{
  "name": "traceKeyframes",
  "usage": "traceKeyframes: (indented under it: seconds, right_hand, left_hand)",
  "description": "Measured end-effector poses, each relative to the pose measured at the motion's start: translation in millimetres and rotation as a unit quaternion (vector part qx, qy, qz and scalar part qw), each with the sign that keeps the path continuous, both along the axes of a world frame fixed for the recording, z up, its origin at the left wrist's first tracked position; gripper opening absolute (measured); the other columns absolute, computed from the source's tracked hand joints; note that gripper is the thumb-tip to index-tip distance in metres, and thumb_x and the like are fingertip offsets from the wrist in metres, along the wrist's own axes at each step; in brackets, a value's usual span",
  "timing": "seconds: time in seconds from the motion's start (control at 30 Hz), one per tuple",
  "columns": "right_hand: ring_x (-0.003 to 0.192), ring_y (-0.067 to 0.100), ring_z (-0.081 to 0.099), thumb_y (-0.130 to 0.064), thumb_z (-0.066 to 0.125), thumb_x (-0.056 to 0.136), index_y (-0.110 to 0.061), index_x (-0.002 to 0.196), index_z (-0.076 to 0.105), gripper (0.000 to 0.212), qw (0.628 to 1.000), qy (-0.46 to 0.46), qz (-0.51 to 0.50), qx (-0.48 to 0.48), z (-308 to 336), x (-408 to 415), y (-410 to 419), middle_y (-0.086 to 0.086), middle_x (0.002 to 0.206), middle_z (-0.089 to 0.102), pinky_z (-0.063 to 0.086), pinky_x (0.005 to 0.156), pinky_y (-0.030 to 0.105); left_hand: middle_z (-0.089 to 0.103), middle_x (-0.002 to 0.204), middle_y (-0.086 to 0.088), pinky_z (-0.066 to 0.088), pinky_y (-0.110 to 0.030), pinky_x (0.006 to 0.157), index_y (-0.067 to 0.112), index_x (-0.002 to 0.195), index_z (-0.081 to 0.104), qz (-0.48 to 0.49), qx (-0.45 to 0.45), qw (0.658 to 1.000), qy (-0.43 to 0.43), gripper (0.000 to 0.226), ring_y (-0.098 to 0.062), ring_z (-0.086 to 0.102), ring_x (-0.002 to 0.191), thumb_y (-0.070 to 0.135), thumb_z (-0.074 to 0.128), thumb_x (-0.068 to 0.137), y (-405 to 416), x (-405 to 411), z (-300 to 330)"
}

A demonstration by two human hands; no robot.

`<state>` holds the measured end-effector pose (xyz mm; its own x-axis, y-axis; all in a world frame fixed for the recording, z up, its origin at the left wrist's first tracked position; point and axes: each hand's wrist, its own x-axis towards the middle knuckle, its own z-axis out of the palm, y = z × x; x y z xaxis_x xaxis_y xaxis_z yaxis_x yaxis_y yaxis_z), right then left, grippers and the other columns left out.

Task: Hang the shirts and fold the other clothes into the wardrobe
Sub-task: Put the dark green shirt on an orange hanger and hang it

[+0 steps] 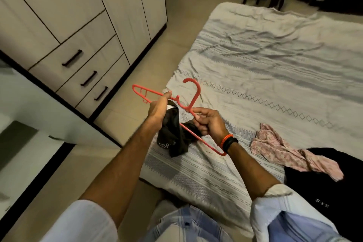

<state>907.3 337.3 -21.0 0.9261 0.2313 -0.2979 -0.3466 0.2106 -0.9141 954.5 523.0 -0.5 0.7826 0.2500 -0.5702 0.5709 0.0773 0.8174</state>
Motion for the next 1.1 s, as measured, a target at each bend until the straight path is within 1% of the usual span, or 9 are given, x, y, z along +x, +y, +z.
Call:
traceKeyframes:
  seconds: [0.1,0.23,0.33,0.43,0.6,0.73,0.83,0.9,1.1]
  right_hand:
    - [0.037,0.007,0.031,0.010,0.044,0.095,-0.012,0.101,0.069,0.034,0.999,-0.027,0.021,-0.034,12.5,-7.3,-2.3,0.002,0.052,0.053,0.020,0.040,0.014]
    - [0.054,0.019,0.048,-0.005,0.062,0.086,-0.020,0.099,0.073,0.023,0.983,-0.126,0.027,-0.129,28.3,-10.2,6.2,0.011,0.074,0.064,0.040,0.052,0.025]
    - [0.075,0.002,0.062,-0.026,0.076,0.084,-0.022,0.100,0.072,0.017,0.947,-0.193,-0.007,-0.257,50.7,0.5,29.2,-0.008,0.090,0.070,0.047,0.071,0.016]
    - [0.075,-0.002,0.065,-0.037,0.078,0.081,-0.023,0.094,0.071,0.020,0.911,-0.245,-0.087,-0.319,69.6,11.7,52.2,-0.011,0.083,0.071,0.047,0.069,0.012]
    - [0.067,-0.002,0.063,-0.035,0.083,0.076,-0.024,0.102,0.063,0.035,0.908,-0.242,-0.125,-0.318,82.8,19.7,63.5,-0.008,0.072,0.068,0.043,0.063,0.005]
    - [0.077,0.000,0.068,-0.032,0.080,0.081,-0.021,0.097,0.074,0.021,0.908,-0.242,-0.155,-0.307,78.6,23.8,66.8,-0.010,0.078,0.072,0.052,0.077,0.014]
    - [0.081,0.004,0.071,-0.023,0.076,0.086,-0.012,0.104,0.077,0.021,0.930,-0.194,-0.196,-0.242,76.5,27.0,63.8,-0.001,0.098,0.075,0.057,0.088,0.031]
    - [0.075,0.001,0.069,-0.017,0.074,0.087,-0.008,0.106,0.076,0.022,0.940,-0.166,-0.204,-0.215,77.3,26.5,58.5,0.002,0.101,0.074,0.057,0.083,0.026]
    - [0.054,-0.005,0.060,-0.016,0.071,0.090,-0.008,0.104,0.076,0.017,0.944,-0.156,-0.201,-0.209,81.8,23.3,39.0,-0.003,0.086,0.069,0.041,0.053,0.008]
  left_hand:
    - [0.076,0.083,-0.007,0.060,-0.042,0.079,0.012,0.076,0.078,0.010,0.003,1.000,-0.025,0.030,-0.029,0.072,0.083,0.036,0.066,0.064,-3.3,-8.7,21.9]
    - [0.071,0.076,-0.009,0.050,-0.030,0.050,0.008,0.076,0.070,0.033,0.005,0.998,-0.055,0.023,-0.028,0.063,0.059,0.028,0.059,0.069,-11.5,-16.4,45.4]
    - [0.074,0.081,-0.010,0.060,-0.044,0.071,0.008,0.078,0.072,0.019,-0.003,0.997,-0.073,0.030,-0.029,0.070,0.075,0.033,0.061,0.066,-9.2,-9.5,52.8]
    - [0.074,0.086,-0.014,0.058,-0.051,0.082,0.008,0.078,0.071,0.007,-0.011,0.997,-0.082,0.025,-0.033,0.071,0.087,0.031,0.062,0.074,0.2,-4.4,59.7]
    - [0.075,0.092,-0.011,0.057,-0.045,0.088,0.008,0.093,0.074,-0.069,-0.029,0.994,-0.080,0.037,-0.029,0.071,0.092,0.043,0.064,0.090,23.0,3.2,69.4]
    - [0.075,0.098,-0.012,0.056,-0.042,0.091,0.005,0.098,0.076,-0.127,-0.051,0.987,-0.082,0.052,-0.027,0.071,0.095,0.051,0.080,0.074,37.0,0.8,72.7]
    - [0.075,0.096,-0.014,0.056,-0.044,0.092,-0.002,0.104,0.073,-0.135,-0.064,0.987,-0.065,0.034,-0.027,0.071,0.089,0.024,0.078,0.083,42.5,1.6,66.4]
    - [0.074,0.093,-0.014,0.056,-0.046,0.090,-0.004,0.102,0.072,-0.103,-0.067,0.991,-0.049,0.026,-0.028,0.070,0.083,0.015,0.075,0.085,44.6,2.6,65.2]
    - [0.069,0.086,-0.017,0.058,-0.030,0.053,-0.002,0.094,0.066,0.004,-0.103,0.994,-0.041,0.016,-0.024,0.067,0.066,-0.006,0.072,0.080,52.5,6.5,74.9]
